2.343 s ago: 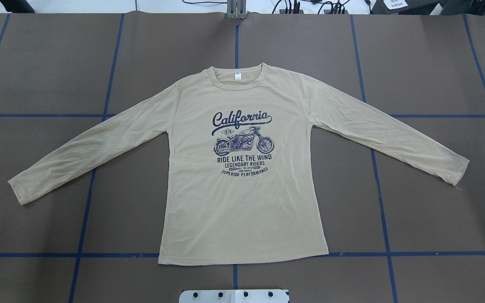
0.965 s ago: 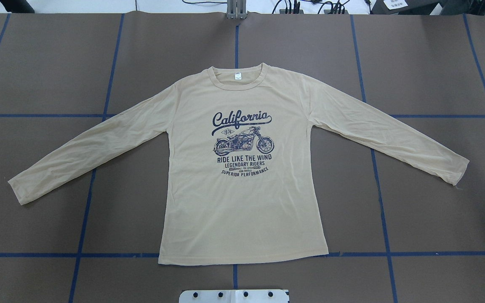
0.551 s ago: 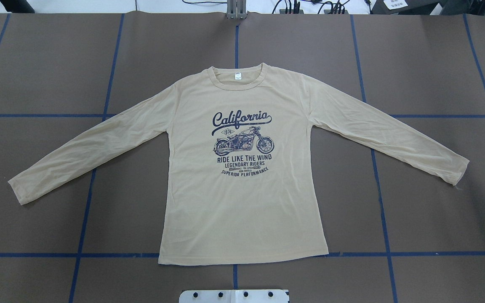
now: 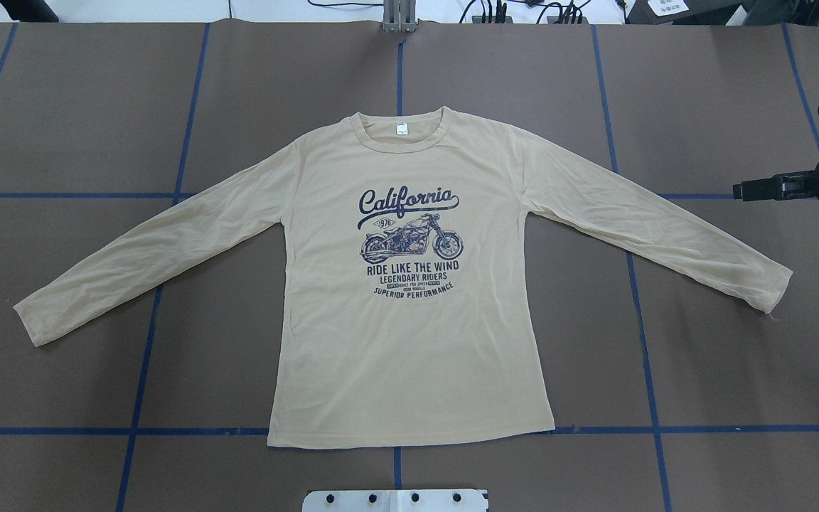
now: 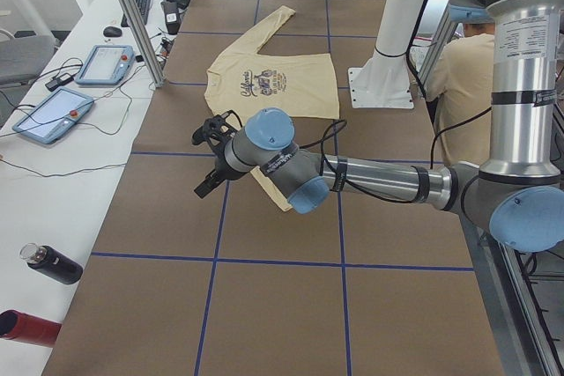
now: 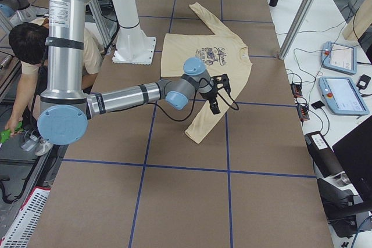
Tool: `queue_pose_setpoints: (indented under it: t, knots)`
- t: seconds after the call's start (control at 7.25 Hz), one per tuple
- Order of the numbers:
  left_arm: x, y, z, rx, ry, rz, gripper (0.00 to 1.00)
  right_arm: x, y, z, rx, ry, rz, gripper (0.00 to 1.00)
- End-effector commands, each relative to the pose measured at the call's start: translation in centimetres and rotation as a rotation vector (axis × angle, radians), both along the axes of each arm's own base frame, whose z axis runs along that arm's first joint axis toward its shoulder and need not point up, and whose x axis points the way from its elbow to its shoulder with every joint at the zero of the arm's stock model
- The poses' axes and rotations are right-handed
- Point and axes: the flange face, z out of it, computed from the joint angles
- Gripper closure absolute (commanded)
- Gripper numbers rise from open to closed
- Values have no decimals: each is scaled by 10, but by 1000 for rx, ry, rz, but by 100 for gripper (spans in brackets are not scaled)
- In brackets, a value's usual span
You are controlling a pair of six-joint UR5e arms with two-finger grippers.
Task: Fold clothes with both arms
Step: 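Lower the right gripper to the cuff of the sleeve nearest it and grasp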
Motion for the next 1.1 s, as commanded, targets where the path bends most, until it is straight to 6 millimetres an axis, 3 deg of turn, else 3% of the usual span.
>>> queue_pose_setpoints:
  t: [0.0, 0.28, 0.41, 0.69, 0.96]
  knots:
    - [0, 0, 3, -6, 0, -1, 0, -3, 11, 49, 10, -22, 33, 7]
    - [0, 0, 4, -9, 0, -1, 0, 23, 55, 99, -8, 63, 64, 14]
    - [0, 0, 5, -9, -1, 0, 0, 19, 64, 108, -5, 92, 65, 16]
    - [0, 0, 6, -8, -1, 1, 0, -15, 70, 120, 14, 139, 50, 19]
    - [0, 0, 6, -10, 0, 2, 0, -19, 75, 128, 38, 119, 36, 23]
